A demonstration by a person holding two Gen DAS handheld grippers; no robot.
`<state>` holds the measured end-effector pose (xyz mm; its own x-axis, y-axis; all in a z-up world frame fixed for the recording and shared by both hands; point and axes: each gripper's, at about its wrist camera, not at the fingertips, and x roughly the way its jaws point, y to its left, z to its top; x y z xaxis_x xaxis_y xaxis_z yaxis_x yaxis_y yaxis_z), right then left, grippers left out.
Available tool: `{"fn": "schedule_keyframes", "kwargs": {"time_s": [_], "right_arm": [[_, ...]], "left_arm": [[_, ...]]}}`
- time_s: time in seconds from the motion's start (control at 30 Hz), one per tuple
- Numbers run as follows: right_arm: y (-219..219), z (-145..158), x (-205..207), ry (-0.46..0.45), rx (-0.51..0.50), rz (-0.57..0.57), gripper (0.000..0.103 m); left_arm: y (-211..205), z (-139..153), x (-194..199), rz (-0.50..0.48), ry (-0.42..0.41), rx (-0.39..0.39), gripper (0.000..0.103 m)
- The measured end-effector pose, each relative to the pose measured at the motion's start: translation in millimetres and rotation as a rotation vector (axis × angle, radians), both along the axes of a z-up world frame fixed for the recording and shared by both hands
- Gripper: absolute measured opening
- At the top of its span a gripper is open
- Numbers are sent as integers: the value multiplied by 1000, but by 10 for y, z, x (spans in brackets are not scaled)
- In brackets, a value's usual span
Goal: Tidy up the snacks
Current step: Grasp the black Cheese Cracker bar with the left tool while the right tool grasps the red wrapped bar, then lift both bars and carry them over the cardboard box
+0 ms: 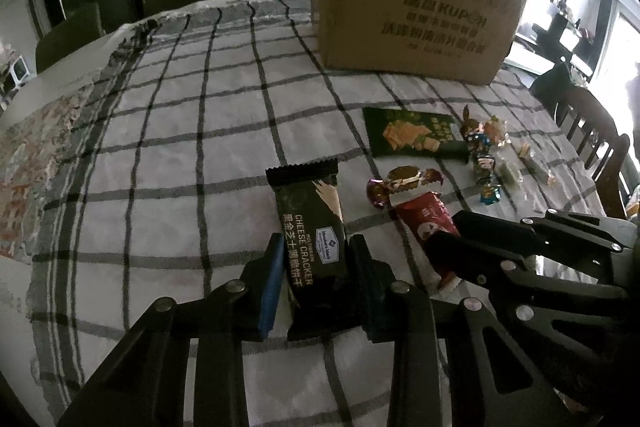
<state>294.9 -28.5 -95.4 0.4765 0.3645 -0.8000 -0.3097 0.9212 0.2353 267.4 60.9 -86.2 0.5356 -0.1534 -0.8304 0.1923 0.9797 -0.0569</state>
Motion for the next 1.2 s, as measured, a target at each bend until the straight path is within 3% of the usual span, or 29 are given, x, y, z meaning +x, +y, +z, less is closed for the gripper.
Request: {"fn": "schedule_keyframes", "kwargs": {"time_s": [0.7,1.2], "right_arm": [[-415,732,-304,-171,93,-65,22],[-774,1307,-174,-324,114,-140,22]], "left_arm": [[-279,939,-318,-32,-177,-20,32],[-556,1501,-84,-61,-304,-27,32]]}}
